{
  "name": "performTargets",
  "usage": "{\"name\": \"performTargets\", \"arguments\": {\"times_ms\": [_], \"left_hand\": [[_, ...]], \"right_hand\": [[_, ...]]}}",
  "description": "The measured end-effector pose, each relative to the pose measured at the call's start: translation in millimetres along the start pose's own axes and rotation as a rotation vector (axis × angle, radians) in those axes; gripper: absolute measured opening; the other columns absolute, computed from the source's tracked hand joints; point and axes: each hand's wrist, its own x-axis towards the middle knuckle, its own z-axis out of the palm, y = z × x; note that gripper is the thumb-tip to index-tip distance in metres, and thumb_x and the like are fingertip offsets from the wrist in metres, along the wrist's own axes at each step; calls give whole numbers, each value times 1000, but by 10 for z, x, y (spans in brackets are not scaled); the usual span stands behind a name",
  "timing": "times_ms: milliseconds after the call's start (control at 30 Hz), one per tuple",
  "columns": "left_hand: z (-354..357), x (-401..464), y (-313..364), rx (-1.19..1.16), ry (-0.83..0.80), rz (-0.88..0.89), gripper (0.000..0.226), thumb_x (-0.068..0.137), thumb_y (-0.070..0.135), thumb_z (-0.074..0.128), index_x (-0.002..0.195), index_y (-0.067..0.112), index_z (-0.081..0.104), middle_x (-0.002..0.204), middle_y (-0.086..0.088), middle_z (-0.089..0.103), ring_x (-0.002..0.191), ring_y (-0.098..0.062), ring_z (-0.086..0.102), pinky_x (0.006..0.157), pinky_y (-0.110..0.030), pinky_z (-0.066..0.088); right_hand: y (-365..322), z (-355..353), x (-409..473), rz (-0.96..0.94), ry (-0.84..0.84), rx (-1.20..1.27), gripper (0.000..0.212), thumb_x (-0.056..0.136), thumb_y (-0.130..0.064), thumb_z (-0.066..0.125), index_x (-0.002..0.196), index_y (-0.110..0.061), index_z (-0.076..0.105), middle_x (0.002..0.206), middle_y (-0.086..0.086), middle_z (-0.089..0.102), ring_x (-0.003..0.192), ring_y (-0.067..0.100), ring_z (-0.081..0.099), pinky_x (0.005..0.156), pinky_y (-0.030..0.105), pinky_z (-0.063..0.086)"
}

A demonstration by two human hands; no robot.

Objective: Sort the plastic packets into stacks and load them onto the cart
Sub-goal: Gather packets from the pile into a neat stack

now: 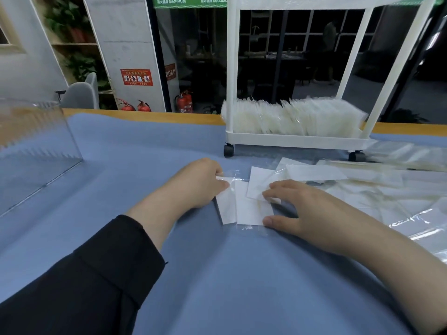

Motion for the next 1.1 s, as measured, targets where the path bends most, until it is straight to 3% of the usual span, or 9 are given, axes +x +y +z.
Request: {"name": "performTargets", "arguments": {"times_ms": [100, 167, 233, 400, 500, 600, 733, 833, 1100], "left_hand": [[53, -74, 136, -205, 74, 12, 29, 96, 37, 64, 77, 16, 59, 70, 5, 50, 69, -18, 49, 55, -29, 32], [112, -116, 228, -260, 61, 52, 12, 90, 36, 72, 86, 27, 66, 80, 6, 59, 70, -14, 56, 58, -30, 43], [166, -149, 279, -319, 37, 74, 19, 86, 27, 74, 102, 34, 67, 101, 4, 66, 84, -21, 66, 71, -38, 56], [147, -109, 229, -464, 103, 75, 38, 89, 17, 69, 118, 39, 58, 95, -2, 64, 65, -20, 52, 57, -26, 42], [78, -87, 194, -475, 186, 68, 39, 88, 15, 66, 115, 41, 58, 89, 4, 61, 55, -19, 53, 53, -27, 45], [81, -69, 200, -558, 190, 69, 30, 87, 19, 70, 110, 35, 61, 93, 5, 73, 70, -19, 71, 66, -42, 61], [208, -102, 271, -557, 98, 43, 43, 84, 33, 80, 123, 32, 61, 109, 10, 71, 93, -14, 70, 82, -39, 59], [265, -90, 312, -510, 100, 75, 41, 88, 18, 73, 124, 32, 59, 107, 4, 71, 95, -24, 69, 81, -45, 59], [241, -78, 292, -566, 167, 43, 28, 86, 8, 64, 104, 29, 67, 91, 4, 73, 82, -29, 70, 57, -37, 56]], "right_hand": [[9, 0, 9, 13, 11, 23, 62, 90, -63, 58, 146, -42, 43, 150, -28, 33, 134, -3, 35, 92, 13, 24], [12, 6, 4, 13, 14, 39, 64, 88, -63, 60, 146, -42, 43, 148, -28, 36, 131, -3, 38, 94, 16, 28], [14, 7, 1, 16, 43, 68, 62, 87, -62, 62, 144, -41, 45, 143, -28, 41, 124, -2, 44, 93, 19, 33], [207, -153, 60, 143, 352, 118, 56, 89, -43, 70, 141, -35, 50, 137, -13, 46, 125, 12, 46, 95, 25, 35], [399, -190, 90, 280, 181, 59, 76, 82, -48, 74, 148, -35, 40, 150, -7, 38, 139, 17, 37, 111, 35, 33], [474, -228, 138, 366, 77, 95, 94, 77, -60, 73, 155, -34, 26, 160, -8, 30, 145, 17, 33, 119, 45, 26], [451, -238, 181, 371, 11, 52, 104, 72, -74, 69, 156, -37, 19, 160, -9, 31, 146, 16, 30, 120, 51, 20], [403, -186, 190, 348, -1, 43, 108, 69, -82, 64, 156, -38, 16, 159, -11, 32, 147, 14, 28, 121, 52, 14], [219, -56, 221, 306, 128, -70, 74, 82, -79, 49, 139, -32, 41, 143, -8, 51, 130, 19, 47, 111, 50, 34]]}}
